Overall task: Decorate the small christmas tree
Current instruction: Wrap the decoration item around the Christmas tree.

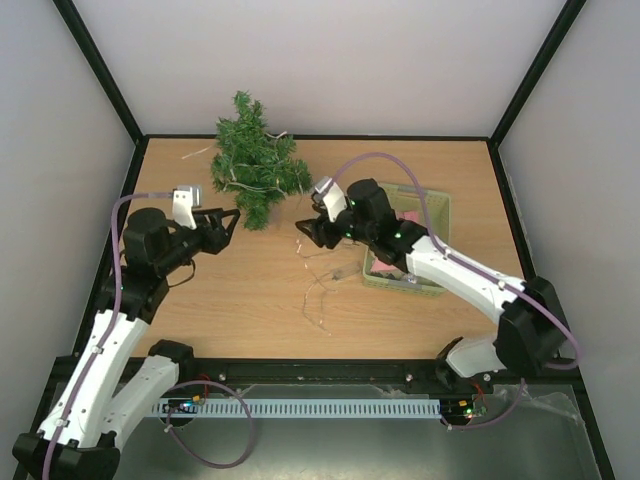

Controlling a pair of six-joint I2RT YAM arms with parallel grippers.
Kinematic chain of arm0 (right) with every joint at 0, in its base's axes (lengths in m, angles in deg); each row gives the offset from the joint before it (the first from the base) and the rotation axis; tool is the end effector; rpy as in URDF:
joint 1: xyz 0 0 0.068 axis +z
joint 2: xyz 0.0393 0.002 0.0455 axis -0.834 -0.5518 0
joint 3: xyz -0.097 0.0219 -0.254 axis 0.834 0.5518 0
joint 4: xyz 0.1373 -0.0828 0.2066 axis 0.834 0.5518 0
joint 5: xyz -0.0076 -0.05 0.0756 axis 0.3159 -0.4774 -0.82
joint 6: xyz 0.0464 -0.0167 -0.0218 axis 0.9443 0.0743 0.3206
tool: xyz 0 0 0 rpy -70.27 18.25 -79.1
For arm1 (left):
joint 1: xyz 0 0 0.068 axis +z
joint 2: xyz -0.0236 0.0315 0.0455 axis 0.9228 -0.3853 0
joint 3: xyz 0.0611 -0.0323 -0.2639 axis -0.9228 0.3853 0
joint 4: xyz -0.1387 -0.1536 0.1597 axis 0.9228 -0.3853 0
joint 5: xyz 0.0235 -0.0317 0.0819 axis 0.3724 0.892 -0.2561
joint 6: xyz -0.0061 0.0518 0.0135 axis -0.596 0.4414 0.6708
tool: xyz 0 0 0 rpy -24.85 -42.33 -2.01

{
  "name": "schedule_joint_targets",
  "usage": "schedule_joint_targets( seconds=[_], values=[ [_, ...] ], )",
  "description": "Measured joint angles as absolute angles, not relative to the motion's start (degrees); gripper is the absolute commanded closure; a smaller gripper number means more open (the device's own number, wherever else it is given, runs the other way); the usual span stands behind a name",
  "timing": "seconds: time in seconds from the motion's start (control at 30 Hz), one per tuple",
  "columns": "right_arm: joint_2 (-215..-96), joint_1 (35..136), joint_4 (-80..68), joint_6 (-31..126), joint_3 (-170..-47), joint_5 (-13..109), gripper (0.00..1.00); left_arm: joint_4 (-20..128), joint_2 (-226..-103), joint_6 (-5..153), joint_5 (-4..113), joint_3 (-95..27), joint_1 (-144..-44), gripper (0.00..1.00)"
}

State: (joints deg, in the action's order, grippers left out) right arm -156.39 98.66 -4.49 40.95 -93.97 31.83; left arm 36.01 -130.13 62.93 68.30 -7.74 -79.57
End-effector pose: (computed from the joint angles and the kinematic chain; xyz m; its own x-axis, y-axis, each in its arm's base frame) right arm 0.2366 0.2337 0.3007 -0.2945 -0.2601 -0.9196 -0.8898 0.4257 0.1645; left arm 0.1599 -0.0485 0.3469 -0.3897 -0.2780 -0.8780 0.4436 0.7788 -0.4435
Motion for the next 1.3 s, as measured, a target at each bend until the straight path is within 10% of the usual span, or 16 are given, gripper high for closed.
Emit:
schedule_joint_targets(
  seconds=[0.8, 0.93, 1.07, 1.3],
  values=[
    [-176.96, 92.12, -1.50, 2.87, -92.60, 37.79, 0.49, 39.12, -119.71, 68.29, 63.22, 1.14, -80.57, 0.48],
    [-179.67, 92.08, -1.65, 1.87, -93.56, 38.47, 0.62, 39.25, -118.48, 68.33, 63.07, 1.14, -80.57, 0.49],
    [-180.37, 91.97, -1.89, 1.23, -93.62, 39.39, 0.95, 39.25, -117.78, 68.29, 62.94, 1.14, -80.57, 0.50],
    [-178.51, 91.95, -0.97, 3.27, -93.95, 40.37, 0.98, 39.20, -117.89, 66.80, 63.16, 1.14, -80.66, 0.52]
  ],
)
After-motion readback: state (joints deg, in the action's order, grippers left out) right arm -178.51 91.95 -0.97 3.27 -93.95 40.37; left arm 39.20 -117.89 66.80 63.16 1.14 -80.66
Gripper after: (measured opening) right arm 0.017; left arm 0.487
